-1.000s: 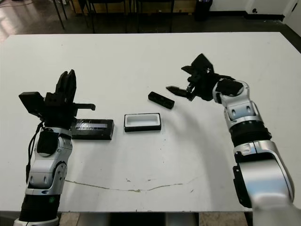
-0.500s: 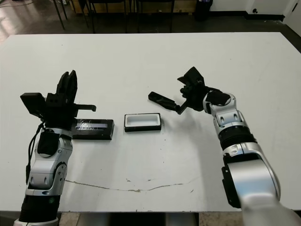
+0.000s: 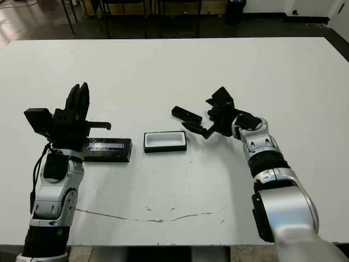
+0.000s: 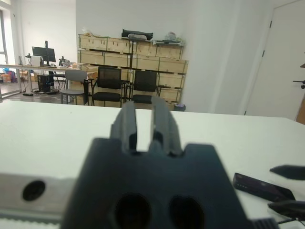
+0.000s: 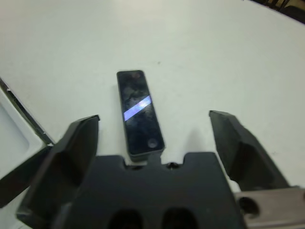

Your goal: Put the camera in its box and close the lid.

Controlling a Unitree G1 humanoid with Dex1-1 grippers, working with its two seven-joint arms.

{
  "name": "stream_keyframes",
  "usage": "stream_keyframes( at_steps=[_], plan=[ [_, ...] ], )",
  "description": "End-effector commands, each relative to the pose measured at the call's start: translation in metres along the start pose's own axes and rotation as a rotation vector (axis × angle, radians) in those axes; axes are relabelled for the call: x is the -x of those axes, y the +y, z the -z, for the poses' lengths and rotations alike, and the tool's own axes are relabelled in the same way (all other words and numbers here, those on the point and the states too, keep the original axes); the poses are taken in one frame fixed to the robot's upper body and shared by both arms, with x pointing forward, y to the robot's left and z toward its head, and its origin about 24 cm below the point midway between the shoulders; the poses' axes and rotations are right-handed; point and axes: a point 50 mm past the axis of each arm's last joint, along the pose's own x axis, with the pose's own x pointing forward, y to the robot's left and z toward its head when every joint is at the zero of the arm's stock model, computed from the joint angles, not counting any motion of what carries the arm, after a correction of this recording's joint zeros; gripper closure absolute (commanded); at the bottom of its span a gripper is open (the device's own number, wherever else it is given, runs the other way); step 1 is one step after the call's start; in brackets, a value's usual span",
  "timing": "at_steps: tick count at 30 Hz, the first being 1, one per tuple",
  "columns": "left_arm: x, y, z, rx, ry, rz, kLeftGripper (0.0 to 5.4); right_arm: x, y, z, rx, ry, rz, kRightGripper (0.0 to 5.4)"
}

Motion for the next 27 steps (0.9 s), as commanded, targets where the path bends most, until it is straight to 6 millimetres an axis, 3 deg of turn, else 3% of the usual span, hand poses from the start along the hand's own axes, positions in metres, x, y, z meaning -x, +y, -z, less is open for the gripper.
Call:
stream_keyframes(
  at_steps=[1, 18, 27],
  plan=[
    [0.005, 0.004, 0.006, -0.018, 0.037, -0.005, 5.4, -0.001, 0.007, 0.017, -0.026, 0.065, -0.004, 1.51],
    [0.005, 0.003, 0.007, -0.014, 0.046, -0.011, 5.4, -0.001, 0.011, 0.024, 0.021, 0.049, -0.012, 5.11],
    [0.006, 0.003, 0.007, -0.018, 0.045, -0.011, 5.4, 0.023, -0.025, -0.009, -0.028, -0.122, 0.025, 5.28]
  ],
)
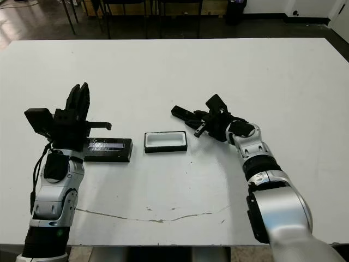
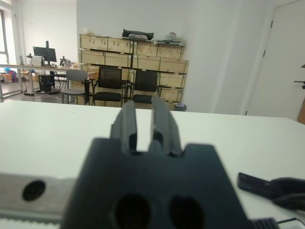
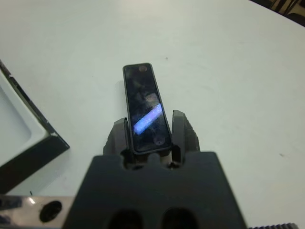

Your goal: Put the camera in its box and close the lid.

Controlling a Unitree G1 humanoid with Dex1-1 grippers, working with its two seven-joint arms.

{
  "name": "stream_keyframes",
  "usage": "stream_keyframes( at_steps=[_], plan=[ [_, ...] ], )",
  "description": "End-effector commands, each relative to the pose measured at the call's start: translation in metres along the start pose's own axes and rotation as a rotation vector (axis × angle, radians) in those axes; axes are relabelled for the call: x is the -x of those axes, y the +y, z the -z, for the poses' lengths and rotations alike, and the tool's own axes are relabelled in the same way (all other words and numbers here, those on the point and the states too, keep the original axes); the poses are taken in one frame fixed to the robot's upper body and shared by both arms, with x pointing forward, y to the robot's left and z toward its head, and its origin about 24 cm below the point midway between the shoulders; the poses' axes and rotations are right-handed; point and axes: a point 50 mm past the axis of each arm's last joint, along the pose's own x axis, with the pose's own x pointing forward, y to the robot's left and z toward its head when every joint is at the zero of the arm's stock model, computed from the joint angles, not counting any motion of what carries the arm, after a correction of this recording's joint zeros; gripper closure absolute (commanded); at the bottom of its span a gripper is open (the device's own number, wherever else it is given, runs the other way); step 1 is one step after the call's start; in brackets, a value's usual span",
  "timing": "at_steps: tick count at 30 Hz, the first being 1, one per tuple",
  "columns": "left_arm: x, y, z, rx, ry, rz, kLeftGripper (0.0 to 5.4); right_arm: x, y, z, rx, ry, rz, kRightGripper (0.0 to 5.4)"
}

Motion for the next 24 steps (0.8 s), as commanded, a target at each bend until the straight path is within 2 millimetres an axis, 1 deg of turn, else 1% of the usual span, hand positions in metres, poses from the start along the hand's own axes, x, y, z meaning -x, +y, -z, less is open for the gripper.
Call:
stream_keyframes(
  at_steps=[1, 6, 8, 11, 13, 15, 18, 22, 24],
  plan=[
    [0.005, 0.003, 0.007, -0.017, 0.042, -0.012, 5.4, 0.015, -0.021, -0.017, -0.055, -0.098, 0.03, 5.29],
    [0.005, 0.003, 0.008, -0.011, 0.046, -0.008, 5.4, 0.028, -0.034, -0.045, -0.09, -0.237, -0.029, 5.3],
    [0.005, 0.003, 0.008, -0.007, 0.047, -0.007, 5.4, 0.032, -0.035, -0.053, -0.082, -0.271, -0.069, 5.3],
    [0.006, 0.002, 0.008, -0.027, 0.041, -0.004, 5.4, 0.034, -0.028, -0.064, -0.035, -0.304, -0.163, 5.3],
    [0.006, 0.002, 0.008, -0.025, 0.043, -0.006, 5.4, 0.034, -0.023, -0.069, 0.015, -0.294, -0.222, 5.3],
    [0.006, 0.002, 0.008, -0.014, 0.047, -0.01, 5.4, 0.032, -0.016, -0.073, 0.023, -0.276, -0.305, 5.3],
    [0.006, 0.002, 0.008, -0.009, 0.049, -0.017, 5.4, 0.029, -0.006, -0.076, 0.044, -0.201, -0.419, 5.3],
    [0.007, 0.002, 0.008, -0.02, 0.045, -0.018, 5.4, 0.023, 0.007, -0.074, 0.066, -0.111, -0.506, 5.3],
    [0.007, 0.002, 0.008, -0.021, 0.045, -0.02, 5.4, 0.021, 0.013, -0.075, 0.112, -0.066, -0.534, 5.3]
  ],
)
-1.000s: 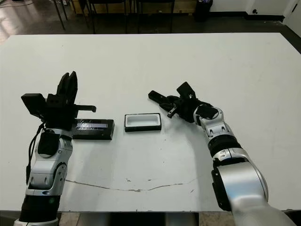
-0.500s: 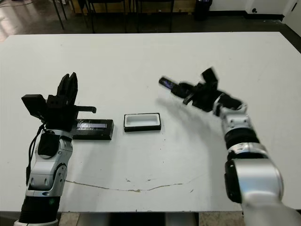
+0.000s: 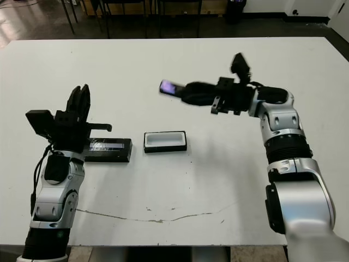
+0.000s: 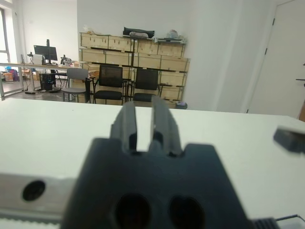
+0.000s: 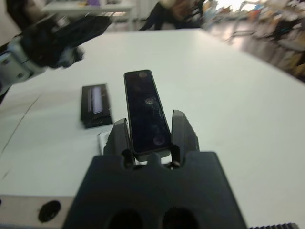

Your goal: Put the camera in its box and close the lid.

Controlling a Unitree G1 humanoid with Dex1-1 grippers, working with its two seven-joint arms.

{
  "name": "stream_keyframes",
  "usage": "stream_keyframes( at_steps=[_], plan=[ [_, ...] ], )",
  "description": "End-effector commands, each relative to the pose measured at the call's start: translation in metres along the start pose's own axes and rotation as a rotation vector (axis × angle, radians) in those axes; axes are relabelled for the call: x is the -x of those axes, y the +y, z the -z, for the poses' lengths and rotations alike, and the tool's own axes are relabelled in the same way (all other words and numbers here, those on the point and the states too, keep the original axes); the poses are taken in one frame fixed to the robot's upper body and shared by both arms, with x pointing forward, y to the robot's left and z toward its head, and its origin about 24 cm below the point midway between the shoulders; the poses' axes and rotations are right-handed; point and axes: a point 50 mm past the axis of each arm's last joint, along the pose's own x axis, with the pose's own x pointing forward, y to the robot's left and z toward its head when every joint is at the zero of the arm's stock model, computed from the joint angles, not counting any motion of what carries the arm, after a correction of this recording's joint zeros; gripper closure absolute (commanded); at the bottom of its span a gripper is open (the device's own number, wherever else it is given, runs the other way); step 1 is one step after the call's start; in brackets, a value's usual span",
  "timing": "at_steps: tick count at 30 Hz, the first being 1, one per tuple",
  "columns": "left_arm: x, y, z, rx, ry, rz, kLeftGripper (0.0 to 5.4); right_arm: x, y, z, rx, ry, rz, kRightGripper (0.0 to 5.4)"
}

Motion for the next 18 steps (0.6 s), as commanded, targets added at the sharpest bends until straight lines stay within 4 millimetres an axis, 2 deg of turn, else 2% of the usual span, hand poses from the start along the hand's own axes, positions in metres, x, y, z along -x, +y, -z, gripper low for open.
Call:
stream_keyframes(
  at_steps=[1, 9, 18],
  plan=[
    [0.004, 0.002, 0.006, -0.01, 0.036, -0.012, 5.4, -0.005, 0.008, 0.008, 0.021, 0.107, -0.048, 5.3],
    [0.005, 0.001, 0.006, -0.009, 0.034, -0.01, 5.4, -0.018, 0.021, 0.016, 0.103, 0.219, -0.118, 5.3],
    [0.005, 0.001, 0.006, -0.004, 0.036, -0.014, 5.4, -0.019, 0.022, 0.025, 0.13, 0.294, -0.108, 5.3]
  ],
)
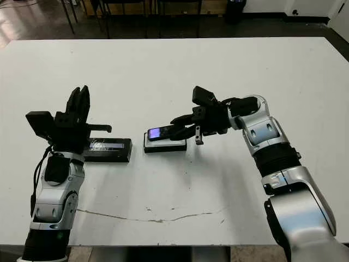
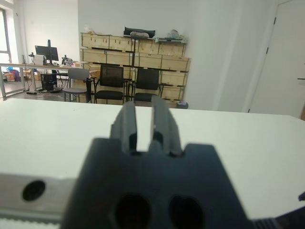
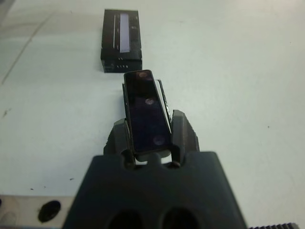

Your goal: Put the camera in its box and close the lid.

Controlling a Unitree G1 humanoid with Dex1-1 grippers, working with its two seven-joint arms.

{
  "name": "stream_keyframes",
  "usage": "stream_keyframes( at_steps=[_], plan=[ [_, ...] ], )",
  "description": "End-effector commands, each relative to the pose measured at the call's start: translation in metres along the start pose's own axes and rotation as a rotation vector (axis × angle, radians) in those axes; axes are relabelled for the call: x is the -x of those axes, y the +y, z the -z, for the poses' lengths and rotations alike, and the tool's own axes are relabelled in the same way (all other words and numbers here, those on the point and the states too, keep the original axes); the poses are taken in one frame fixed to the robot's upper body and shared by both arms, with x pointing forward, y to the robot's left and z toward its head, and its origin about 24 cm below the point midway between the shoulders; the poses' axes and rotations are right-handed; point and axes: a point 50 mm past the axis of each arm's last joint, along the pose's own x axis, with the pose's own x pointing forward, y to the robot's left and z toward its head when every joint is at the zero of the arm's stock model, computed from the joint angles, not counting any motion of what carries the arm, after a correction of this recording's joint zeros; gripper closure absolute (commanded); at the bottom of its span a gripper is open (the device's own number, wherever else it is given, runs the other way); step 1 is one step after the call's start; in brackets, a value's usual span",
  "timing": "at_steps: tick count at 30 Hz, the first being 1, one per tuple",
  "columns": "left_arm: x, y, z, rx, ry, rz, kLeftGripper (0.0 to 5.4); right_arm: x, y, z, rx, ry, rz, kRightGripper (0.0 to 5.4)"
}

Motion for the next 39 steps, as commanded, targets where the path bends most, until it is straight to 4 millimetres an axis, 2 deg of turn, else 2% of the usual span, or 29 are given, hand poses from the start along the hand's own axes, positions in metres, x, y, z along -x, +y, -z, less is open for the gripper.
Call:
stream_keyframes(
  at_steps=[1, 14, 22, 39],
  plan=[
    [0.003, 0.001, 0.006, -0.003, 0.038, -0.008, 5.4, 0.002, 0.0, 0.009, -0.013, 0.04, 0.01, 5.3],
    [0.004, 0.001, 0.006, 0.003, 0.04, -0.01, 5.4, -0.003, 0.001, 0.023, 0.008, 0.109, 0.046, 5.3],
    [0.004, 0.001, 0.007, -0.005, 0.037, -0.013, 5.4, -0.008, 0.003, 0.022, -0.007, 0.125, 0.015, 5.3],
    [0.007, -0.002, 0.008, -0.001, 0.042, -0.024, 5.4, -0.049, 0.019, 0.01, 0.027, 0.144, -0.094, 5.31]
  ],
)
